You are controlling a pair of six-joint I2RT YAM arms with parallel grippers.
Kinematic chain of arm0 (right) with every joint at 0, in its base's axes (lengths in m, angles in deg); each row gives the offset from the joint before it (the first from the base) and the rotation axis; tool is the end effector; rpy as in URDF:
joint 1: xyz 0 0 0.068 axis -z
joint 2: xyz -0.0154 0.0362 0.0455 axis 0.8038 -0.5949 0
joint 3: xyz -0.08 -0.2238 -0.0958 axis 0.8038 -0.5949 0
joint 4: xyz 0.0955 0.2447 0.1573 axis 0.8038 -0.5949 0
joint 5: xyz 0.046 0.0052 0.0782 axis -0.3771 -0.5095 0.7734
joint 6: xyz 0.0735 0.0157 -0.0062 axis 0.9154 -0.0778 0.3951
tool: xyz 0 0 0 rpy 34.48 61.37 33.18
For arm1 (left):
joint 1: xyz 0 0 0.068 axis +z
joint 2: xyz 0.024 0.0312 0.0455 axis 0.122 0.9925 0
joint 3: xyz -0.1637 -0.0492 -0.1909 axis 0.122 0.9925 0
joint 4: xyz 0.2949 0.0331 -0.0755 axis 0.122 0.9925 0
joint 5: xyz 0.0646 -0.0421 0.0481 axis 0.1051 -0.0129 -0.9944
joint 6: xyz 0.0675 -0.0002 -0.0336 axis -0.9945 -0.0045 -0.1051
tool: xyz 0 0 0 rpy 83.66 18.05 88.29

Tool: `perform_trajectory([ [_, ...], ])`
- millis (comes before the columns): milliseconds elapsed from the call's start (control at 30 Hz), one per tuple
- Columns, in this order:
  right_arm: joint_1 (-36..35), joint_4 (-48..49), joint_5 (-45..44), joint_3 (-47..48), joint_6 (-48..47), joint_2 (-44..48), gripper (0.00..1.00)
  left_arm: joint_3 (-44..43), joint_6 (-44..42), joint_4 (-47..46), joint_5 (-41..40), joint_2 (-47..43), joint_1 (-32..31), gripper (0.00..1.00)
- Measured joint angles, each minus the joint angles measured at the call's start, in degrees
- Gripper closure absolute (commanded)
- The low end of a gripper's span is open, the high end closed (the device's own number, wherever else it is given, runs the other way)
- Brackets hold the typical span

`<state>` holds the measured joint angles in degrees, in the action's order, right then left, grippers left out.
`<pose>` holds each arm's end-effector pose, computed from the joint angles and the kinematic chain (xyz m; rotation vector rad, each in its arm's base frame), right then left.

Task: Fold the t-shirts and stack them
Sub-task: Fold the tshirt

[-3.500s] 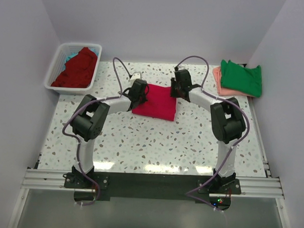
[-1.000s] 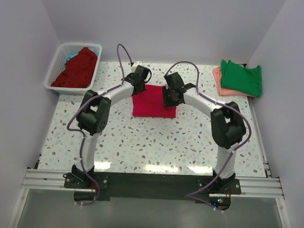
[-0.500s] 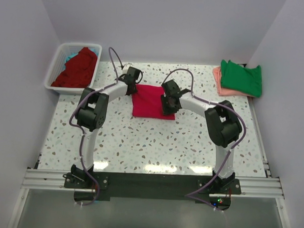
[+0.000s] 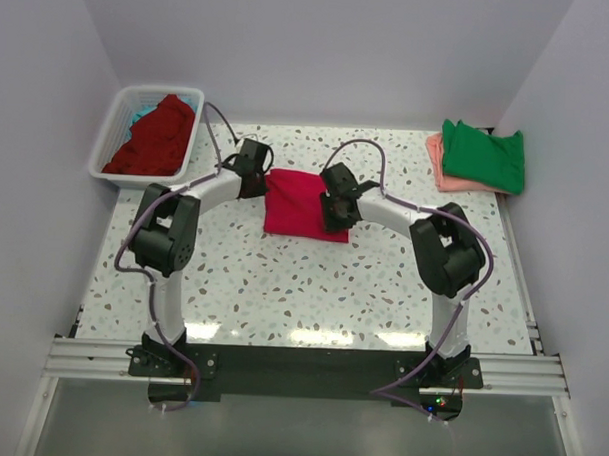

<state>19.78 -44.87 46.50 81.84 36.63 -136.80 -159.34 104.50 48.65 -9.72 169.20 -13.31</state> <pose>0.3875 0.2520 0.1023 -0.2589 2.6247 0.2187 0.4674 -0.1533 0.0997 -0.3671 2.4039 -0.0387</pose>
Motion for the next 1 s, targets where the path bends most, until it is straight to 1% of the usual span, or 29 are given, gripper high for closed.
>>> perform_trajectory([
  [167, -0.4, -2.5, -0.1, 1.6, 0.3, 0.0, 0.67, 4.3, 0.0, -0.5, 6.2, -8.9, -0.1, 0.77],
  [333, -0.5, -5.6, -1.1, 8.0, 0.0, -0.5, 0.64, 6.7, 0.4, -2.6, 10.4, -13.8, -0.3, 0.77],
  [433, -0.3, -6.3, -2.1, 13.6, -0.2, -1.9, 0.64, 8.2, 0.5, -3.2, 12.0, -13.9, -0.9, 0.77],
  [567, 0.9, -6.9, -3.1, 21.9, -0.2, -6.2, 0.64, 9.4, 0.5, -2.9, 13.0, -13.9, -3.0, 0.77],
  [767, 4.5, -9.7, -3.5, 33.1, -0.4, -15.4, 0.63, 9.7, 0.5, -3.0, 13.6, -13.6, -6.5, 0.78],
  [867, 5.9, -10.3, -3.6, 36.4, -0.6, -19.4, 0.63, 10.1, 0.5, -3.0, 13.2, -13.0, -6.9, 0.78],
  [1000, 7.2, -10.6, -3.3, 38.2, -0.6, -22.6, 0.63, 11.2, 0.5, -2.8, 10.7, -11.3, -7.1, 0.78],
])
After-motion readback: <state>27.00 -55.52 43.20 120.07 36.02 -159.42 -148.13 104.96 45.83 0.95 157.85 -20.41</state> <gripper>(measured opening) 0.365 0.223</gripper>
